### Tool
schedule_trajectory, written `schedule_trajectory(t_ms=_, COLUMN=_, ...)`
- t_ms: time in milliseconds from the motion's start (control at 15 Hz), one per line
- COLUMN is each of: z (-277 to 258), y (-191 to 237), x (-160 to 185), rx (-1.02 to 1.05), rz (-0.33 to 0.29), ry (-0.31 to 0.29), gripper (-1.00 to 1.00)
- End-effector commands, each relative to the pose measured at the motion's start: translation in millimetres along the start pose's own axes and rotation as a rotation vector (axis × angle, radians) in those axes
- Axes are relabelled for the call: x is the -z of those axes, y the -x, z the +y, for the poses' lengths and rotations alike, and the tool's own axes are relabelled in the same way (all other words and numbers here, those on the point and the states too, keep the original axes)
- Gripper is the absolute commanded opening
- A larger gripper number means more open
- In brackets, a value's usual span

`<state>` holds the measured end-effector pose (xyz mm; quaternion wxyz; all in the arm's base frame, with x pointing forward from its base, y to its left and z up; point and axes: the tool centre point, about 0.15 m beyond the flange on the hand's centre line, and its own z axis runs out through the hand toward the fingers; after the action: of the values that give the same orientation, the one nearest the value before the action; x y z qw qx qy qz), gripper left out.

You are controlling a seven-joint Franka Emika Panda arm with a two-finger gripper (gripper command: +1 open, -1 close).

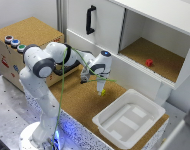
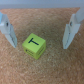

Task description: Take the yellow block and rotate it right

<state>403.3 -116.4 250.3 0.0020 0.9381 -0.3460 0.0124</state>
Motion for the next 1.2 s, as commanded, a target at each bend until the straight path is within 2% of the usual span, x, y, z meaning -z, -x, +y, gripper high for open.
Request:
schedule_trajectory(t_ms=0, z=0, y=1, x=23, rx=0.378, rz=-0.068, ry=0.010, gripper=1.00)
schedule_trajectory(t_ms=133, z=-2, y=2, x=24, rx=0.528, rz=-0.087, ry=-0.030, gripper=1.00)
schedule_trajectory(t_ms=267, z=-6, y=3, x=26, rx=0.663, rz=-0.090, ry=-0.034, gripper=1.00)
schedule_trajectory(t_ms=467, z=-17, y=3, x=21, rx=0.841, rz=-0.109, ry=-0.010, gripper=1.00)
schedule_trajectory(t_ms=733, z=-25, y=-2, x=23, rx=0.930, rz=-0.088, ry=-0.025, gripper=1.00)
schedule_trajectory(t_ms=1133, z=-24, y=0, x=-10, rx=1.030, rz=-0.145, ry=0.015, gripper=1.00)
